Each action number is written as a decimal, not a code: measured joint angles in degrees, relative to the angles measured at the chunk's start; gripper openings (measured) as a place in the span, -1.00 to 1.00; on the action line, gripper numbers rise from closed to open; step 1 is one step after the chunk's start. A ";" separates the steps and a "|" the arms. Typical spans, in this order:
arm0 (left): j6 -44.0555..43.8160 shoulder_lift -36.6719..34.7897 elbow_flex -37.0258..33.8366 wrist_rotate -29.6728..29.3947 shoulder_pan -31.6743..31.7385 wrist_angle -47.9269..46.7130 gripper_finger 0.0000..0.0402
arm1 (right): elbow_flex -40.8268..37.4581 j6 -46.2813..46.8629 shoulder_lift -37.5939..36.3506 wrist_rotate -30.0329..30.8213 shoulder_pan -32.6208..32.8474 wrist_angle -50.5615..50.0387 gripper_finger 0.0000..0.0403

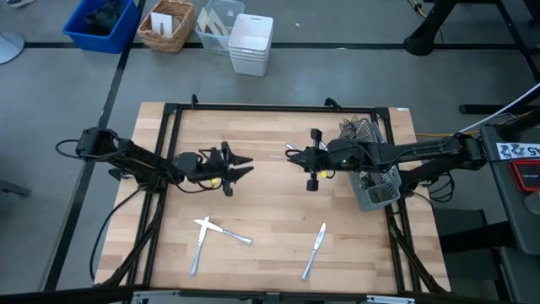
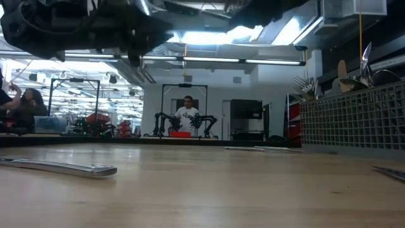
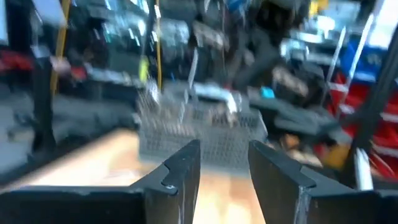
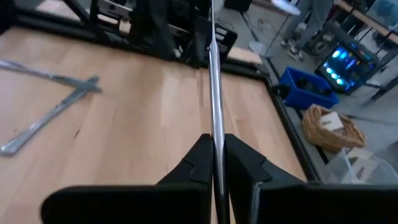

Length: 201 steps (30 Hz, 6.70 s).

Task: Sort silverware
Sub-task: Put the knife into the middle section of the utensil holder

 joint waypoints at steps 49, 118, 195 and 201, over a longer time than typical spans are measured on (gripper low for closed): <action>17.96 4.71 12.08 11.31 0.85 11.88 -0.73 | -0.07 -0.07 0.17 -10.51 -0.01 11.15 -0.85; 9.72 59.57 82.89 14.87 11.33 -25.75 -1.00 | -0.02 -0.24 -19.08 -1.95 0.00 -10.52 -0.44; -17.47 17.67 65.40 4.97 -3.13 -117.60 -0.51 | -0.07 2.35 -18.86 -7.87 0.01 -18.25 -0.44; -44.95 12.63 54.88 4.65 -14.32 -124.20 -0.51 | -0.07 2.34 -18.86 -8.52 0.01 -19.09 -0.44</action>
